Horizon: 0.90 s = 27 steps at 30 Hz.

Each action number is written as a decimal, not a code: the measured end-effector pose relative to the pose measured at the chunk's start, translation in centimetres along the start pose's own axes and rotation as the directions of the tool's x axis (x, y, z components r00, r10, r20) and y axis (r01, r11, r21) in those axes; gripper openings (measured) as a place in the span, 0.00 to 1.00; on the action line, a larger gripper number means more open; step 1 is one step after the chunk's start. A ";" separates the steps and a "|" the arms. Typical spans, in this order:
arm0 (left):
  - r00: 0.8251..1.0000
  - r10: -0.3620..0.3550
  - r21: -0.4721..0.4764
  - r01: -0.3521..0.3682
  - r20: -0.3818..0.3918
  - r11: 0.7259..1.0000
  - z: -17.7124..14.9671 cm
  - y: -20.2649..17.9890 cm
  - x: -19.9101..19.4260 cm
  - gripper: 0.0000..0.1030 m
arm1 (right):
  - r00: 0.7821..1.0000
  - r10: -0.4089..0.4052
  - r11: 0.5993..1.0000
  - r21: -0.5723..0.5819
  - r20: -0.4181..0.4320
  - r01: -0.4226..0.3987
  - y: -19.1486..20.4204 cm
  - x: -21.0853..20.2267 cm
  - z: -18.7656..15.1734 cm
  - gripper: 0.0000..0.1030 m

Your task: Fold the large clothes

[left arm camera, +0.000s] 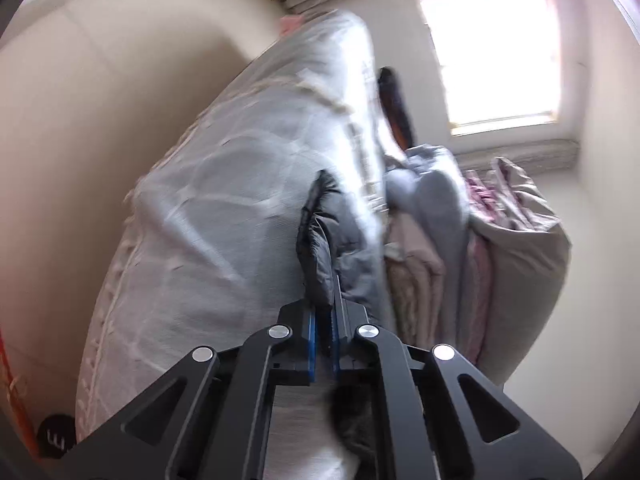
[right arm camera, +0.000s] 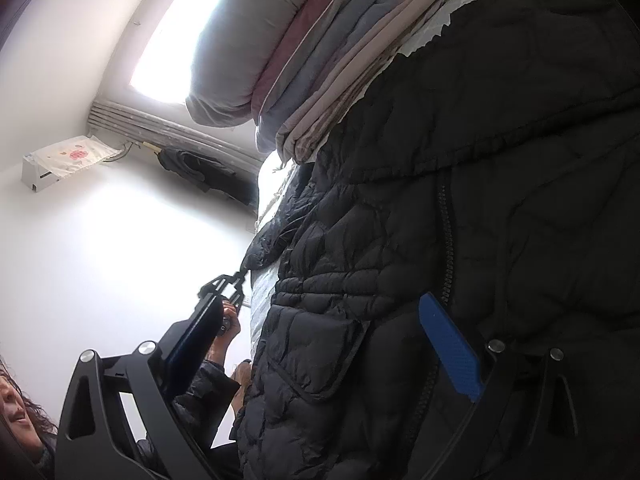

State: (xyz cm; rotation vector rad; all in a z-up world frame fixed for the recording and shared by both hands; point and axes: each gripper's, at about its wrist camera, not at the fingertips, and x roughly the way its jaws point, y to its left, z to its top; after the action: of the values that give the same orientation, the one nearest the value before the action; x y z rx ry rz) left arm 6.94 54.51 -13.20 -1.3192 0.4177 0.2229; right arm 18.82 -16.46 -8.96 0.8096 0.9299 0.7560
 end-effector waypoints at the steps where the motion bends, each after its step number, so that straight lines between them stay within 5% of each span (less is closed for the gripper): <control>1: 0.999 -0.030 0.035 0.029 0.015 0.999 -0.1 -1.6 -0.6 0.03 | 1.000 0.004 1.000 0.002 0.002 -0.004 0.0 -0.1 0.1 0.92; 7: 0.984 -0.164 0.198 0.174 -0.063 0.965 -4.8 -12.2 -1.3 0.03 | 0.998 0.042 0.999 0.027 0.055 -0.043 0.0 -2.0 0.3 0.92; 11: 0.951 -0.223 0.321 0.285 -0.216 0.903 -13.6 -21.3 0.7 0.03 | 0.990 0.073 0.994 0.076 0.122 -0.083 -0.7 -3.9 0.9 0.92; 15: 0.906 -0.197 0.416 0.355 -0.375 0.837 -24.5 -27.5 4.7 0.03 | 0.976 0.101 0.984 0.123 0.193 -0.127 -1.5 -6.0 1.3 0.92; 20: 0.838 -0.080 0.456 0.371 -0.540 0.809 -38.6 -29.4 11.4 0.03 | 0.955 0.108 0.969 0.184 0.277 -0.163 -2.9 -7.9 1.7 0.92; 23: 0.794 0.096 0.542 0.316 -0.600 0.779 -46.5 -28.1 15.4 0.06 | 0.941 0.101 0.953 0.239 0.322 -0.184 -4.3 -9.0 1.7 0.92; 24: 0.783 0.154 0.570 0.287 -0.602 0.770 -48.0 -27.4 16.4 0.11 | 0.937 0.093 0.945 0.266 0.336 -0.189 -4.9 -9.2 1.7 0.92; 26: 0.715 0.350 0.661 0.207 -0.605 0.721 -51.9 -25.9 18.8 0.35 | 0.930 0.081 0.932 0.304 0.359 -0.198 -5.7 -9.6 1.7 0.92; 27: 0.698 0.411 0.699 0.180 -0.587 0.692 -52.9 -25.3 19.4 0.43 | 0.927 0.075 0.929 0.313 0.367 -0.199 -5.9 -9.8 1.7 0.92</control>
State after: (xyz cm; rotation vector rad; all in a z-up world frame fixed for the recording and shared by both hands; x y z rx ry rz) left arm 25.43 -4.28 -8.87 -0.5123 1.1499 -0.3611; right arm 17.61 -27.96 -9.64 1.2876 0.6929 0.5483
